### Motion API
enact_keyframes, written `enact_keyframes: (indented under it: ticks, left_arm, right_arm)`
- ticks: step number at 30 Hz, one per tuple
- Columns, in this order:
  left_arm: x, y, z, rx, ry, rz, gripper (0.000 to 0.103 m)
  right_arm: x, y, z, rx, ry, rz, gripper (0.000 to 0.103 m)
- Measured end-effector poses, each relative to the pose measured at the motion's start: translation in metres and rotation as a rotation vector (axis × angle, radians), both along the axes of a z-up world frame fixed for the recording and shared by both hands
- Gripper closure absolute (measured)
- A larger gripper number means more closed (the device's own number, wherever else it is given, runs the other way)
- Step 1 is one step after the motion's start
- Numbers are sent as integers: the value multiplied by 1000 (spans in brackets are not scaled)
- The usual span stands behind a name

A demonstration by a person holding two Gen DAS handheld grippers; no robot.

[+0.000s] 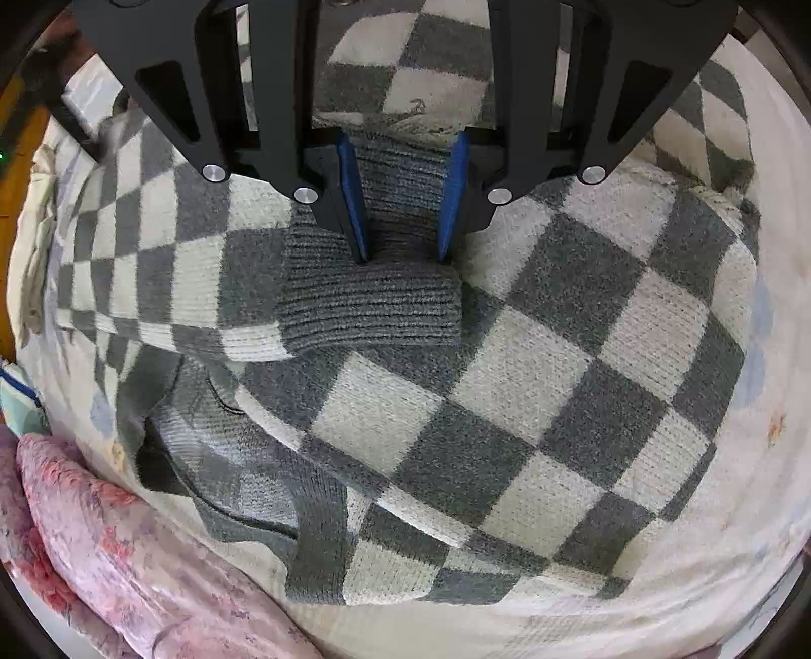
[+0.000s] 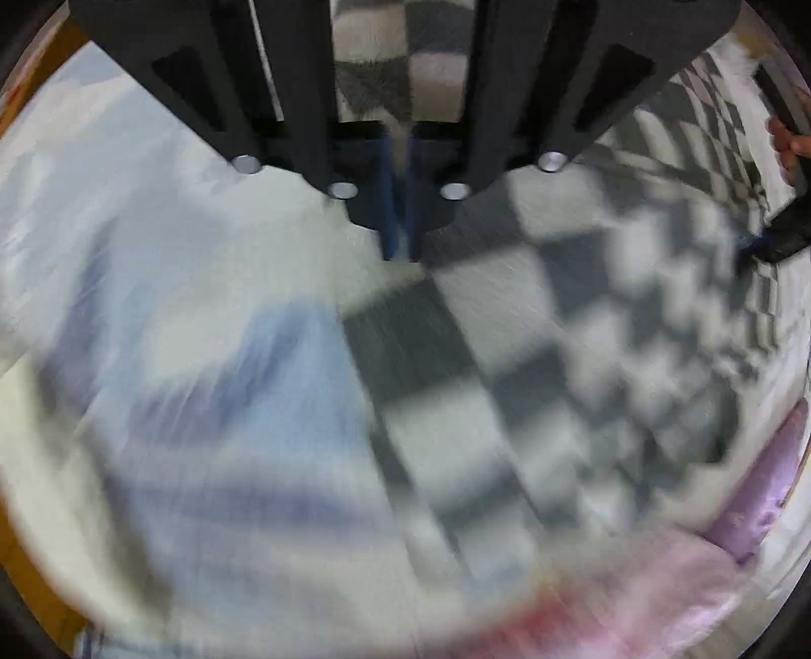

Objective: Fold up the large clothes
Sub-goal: 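Grasp the folded cuff with the left gripper while the right gripper releases it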

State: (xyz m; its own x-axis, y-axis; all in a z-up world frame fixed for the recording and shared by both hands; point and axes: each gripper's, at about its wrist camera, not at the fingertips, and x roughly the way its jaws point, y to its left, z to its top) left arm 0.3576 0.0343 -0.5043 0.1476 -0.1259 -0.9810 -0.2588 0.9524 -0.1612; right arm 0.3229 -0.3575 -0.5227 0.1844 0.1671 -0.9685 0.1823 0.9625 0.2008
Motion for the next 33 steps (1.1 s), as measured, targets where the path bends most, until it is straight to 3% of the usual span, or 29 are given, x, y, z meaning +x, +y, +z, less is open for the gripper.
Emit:
enact_keyframes:
  ticks: [3,6,10,12,14,19,21,23,26,28,29,31,33]
  left_arm:
    - [5,-12,1,83,20,-58,75]
    - [10,-18,1,127,33,-85,74]
    - [15,-17,-2,120,22,-64,73]
    - [16,-16,-2,115,20,-63,73]
    - [15,-16,-2,115,25,-68,73]
    - [19,-18,-2,118,25,-71,73]
    - [18,-16,-1,125,24,-79,73]
    - [15,-18,-1,132,28,-79,73]
    - [10,-19,6,133,67,-64,73]
    - [1,-21,11,158,96,-74,73]
    - [-3,-21,11,165,97,-71,73]
    - [-6,-21,7,163,71,-56,72]
    - [-5,-20,4,159,76,-49,70]
  right_arm:
    - [10,1,14,-3,48,8,102]
    - [40,2,33,-12,-35,41,102]
    - [101,4,-9,-8,-13,39,102]
    - [113,12,1,-57,37,63,103]
    - [119,15,17,-81,-20,70,102]
    - [137,10,-1,-43,26,31,103]
    - [131,15,0,-64,10,81,102]
    - [120,14,8,-33,72,77,102]
    - [70,15,24,49,175,105,102]
    - [28,17,23,21,207,119,102]
    - [13,17,19,26,206,115,102]
    - [-12,19,13,14,105,132,102]
    - [-16,19,23,19,140,76,103]
